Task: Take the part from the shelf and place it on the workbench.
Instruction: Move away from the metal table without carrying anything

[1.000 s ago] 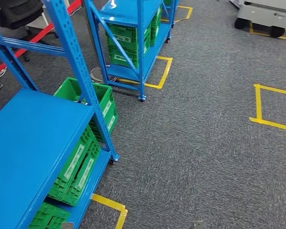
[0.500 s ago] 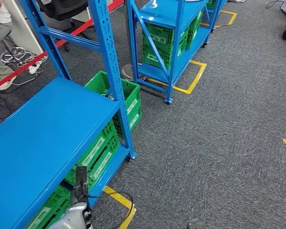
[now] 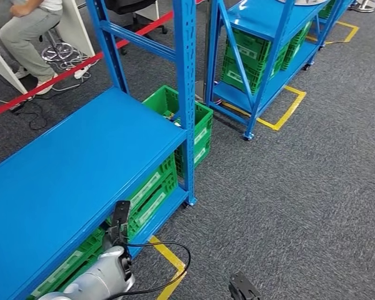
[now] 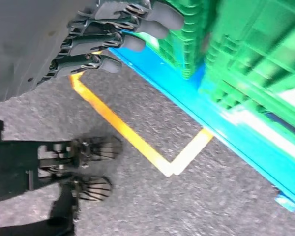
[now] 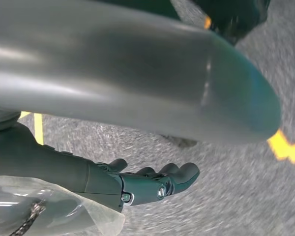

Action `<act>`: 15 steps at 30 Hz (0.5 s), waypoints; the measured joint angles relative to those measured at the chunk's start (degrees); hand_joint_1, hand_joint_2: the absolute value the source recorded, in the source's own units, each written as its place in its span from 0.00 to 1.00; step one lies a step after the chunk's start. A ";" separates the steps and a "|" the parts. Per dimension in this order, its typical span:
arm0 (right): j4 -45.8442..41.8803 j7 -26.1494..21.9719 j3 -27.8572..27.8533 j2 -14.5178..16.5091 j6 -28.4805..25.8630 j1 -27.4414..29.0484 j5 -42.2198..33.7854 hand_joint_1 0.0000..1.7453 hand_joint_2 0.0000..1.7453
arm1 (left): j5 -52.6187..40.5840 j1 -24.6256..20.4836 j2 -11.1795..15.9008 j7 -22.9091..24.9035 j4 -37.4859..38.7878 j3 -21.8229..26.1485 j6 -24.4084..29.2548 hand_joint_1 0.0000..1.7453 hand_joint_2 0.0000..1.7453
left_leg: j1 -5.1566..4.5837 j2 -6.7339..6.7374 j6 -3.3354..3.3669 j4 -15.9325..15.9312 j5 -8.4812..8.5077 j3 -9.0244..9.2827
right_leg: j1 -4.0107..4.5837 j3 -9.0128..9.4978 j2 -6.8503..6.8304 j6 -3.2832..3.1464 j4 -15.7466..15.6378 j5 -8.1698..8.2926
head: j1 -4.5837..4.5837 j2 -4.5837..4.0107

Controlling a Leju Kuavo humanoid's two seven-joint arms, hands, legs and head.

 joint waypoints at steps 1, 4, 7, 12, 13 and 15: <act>0.00 0.13 0.37 -0.04 0.26 -0.44 0.38 0.00 0.00 | 0.15 -0.01 -0.30 0.01 0.07 0.01 0.03 0.00 0.00 | 0.29 -0.56 0.19 -0.35 0.25 0.09 | -0.06 -1.04 1.42 0.22 1.94 -1.15 | 0.19 0.00; 0.00 0.72 1.51 -0.09 0.97 -1.42 1.42 0.00 0.00 | 1.04 -0.12 -0.92 -0.19 0.41 0.02 0.18 0.00 0.00 | 0.79 -2.10 0.35 -0.52 0.48 -0.02 | -0.45 -7.05 4.59 0.90 12.97 -5.75 | 0.71 0.00; 0.01 1.21 2.73 -0.08 1.49 -1.83 2.40 0.00 0.00 | 1.86 -0.17 -0.99 -0.32 0.52 0.10 0.26 0.00 0.00 | 1.37 -4.09 -0.33 -0.29 0.53 -0.08 | -1.30 -8.31 4.84 1.91 13.42 -3.25 | 0.74 0.00; 0.47 1.76 5.01 0.79 2.25 -2.54 4.17 0.00 0.00 | 3.31 -1.28 -0.40 -0.26 0.50 0.91 0.25 0.00 0.00 | 2.20 -7.64 -2.77 2.24 0.22 -2.15 | -3.23 -3.11 10.62 3.02 2.11 1.22 | 1.28 0.01; 0.47 1.88 5.36 0.87 2.25 -2.65 4.31 0.00 0.00 | 3.46 -1.50 -0.16 -0.19 0.50 1.02 0.25 0.00 0.00 | 2.35 -8.33 -2.97 2.39 0.40 -2.53 | -3.13 -3.18 9.71 2.32 2.42 1.24 | 1.25 0.02; 0.48 1.94 5.97 1.20 2.28 -2.97 4.45 0.00 0.00 | 3.62 -1.68 0.31 -0.03 0.50 1.28 0.25 0.00 0.00 | 2.50 -7.97 -3.31 2.97 0.15 -3.07 | -2.84 -3.18 8.08 1.40 2.75 1.16 | 1.03 0.02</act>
